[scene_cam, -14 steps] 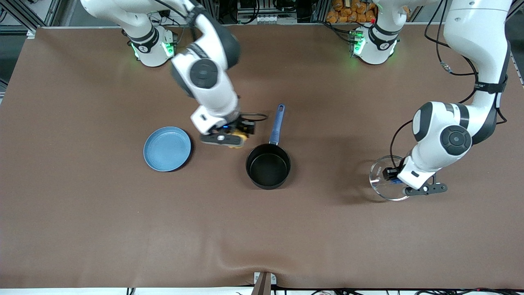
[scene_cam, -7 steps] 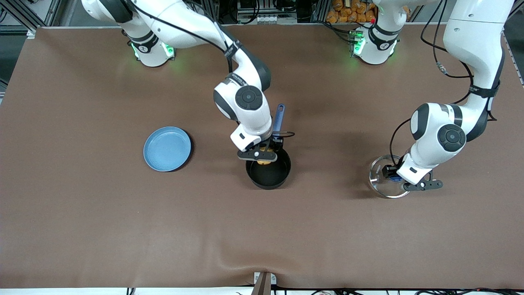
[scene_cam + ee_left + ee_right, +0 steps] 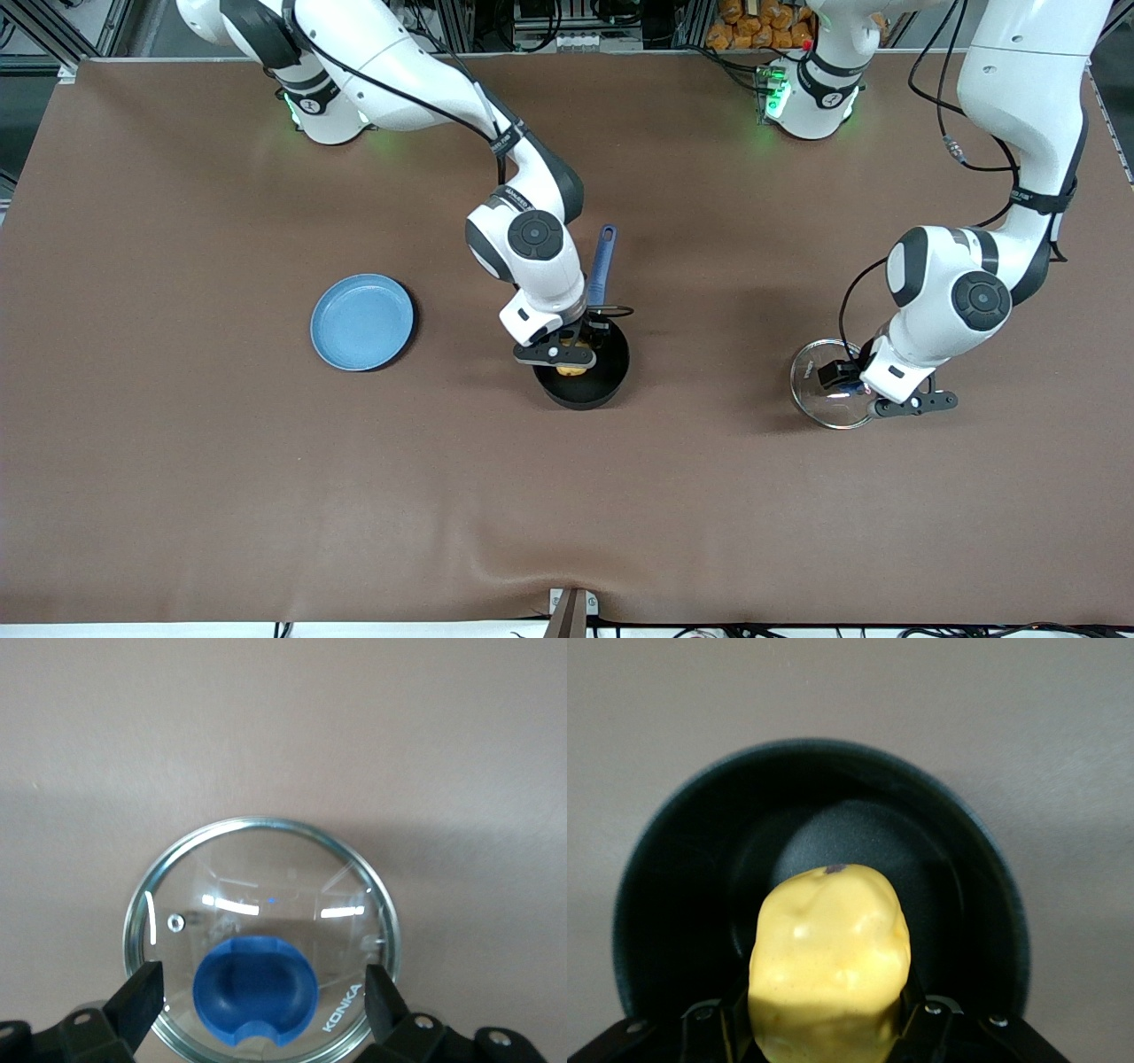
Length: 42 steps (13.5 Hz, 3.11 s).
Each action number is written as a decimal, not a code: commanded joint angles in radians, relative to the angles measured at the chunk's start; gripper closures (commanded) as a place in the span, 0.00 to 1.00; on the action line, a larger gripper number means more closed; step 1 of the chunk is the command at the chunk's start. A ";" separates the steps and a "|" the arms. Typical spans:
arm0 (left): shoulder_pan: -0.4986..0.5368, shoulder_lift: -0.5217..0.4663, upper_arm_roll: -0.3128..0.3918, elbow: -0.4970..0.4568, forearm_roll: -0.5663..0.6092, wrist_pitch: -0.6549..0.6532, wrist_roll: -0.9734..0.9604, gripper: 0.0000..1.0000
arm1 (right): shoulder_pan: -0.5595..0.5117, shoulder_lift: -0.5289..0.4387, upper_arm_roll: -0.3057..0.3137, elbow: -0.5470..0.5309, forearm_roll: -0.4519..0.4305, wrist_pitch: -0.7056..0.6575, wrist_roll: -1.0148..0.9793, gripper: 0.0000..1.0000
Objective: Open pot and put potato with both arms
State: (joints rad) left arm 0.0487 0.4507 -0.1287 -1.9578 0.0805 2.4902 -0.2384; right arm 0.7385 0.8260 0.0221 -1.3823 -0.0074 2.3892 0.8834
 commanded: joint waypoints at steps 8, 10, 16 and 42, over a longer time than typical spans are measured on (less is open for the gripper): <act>0.000 -0.273 -0.077 0.302 -0.024 -0.593 0.002 0.00 | 0.029 0.067 -0.024 0.034 -0.022 0.070 0.022 0.00; -0.001 -0.274 -0.081 0.413 -0.024 -0.733 0.008 0.00 | 0.027 0.056 -0.024 0.034 -0.017 0.067 0.019 0.00; 0.005 -0.334 -0.084 0.565 -0.056 -0.976 0.013 0.00 | 0.001 -0.161 -0.021 0.032 -0.006 -0.238 0.006 0.00; 0.053 -0.480 -0.052 0.413 -0.074 -0.949 0.067 0.00 | -0.771 -0.894 0.036 -0.219 -0.013 -0.891 -0.912 0.00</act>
State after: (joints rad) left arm 0.0963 -0.0120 -0.1766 -1.5310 -0.0176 1.5290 -0.1893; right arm 0.0056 -0.0370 0.0482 -1.5461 -0.0079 1.4613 0.0082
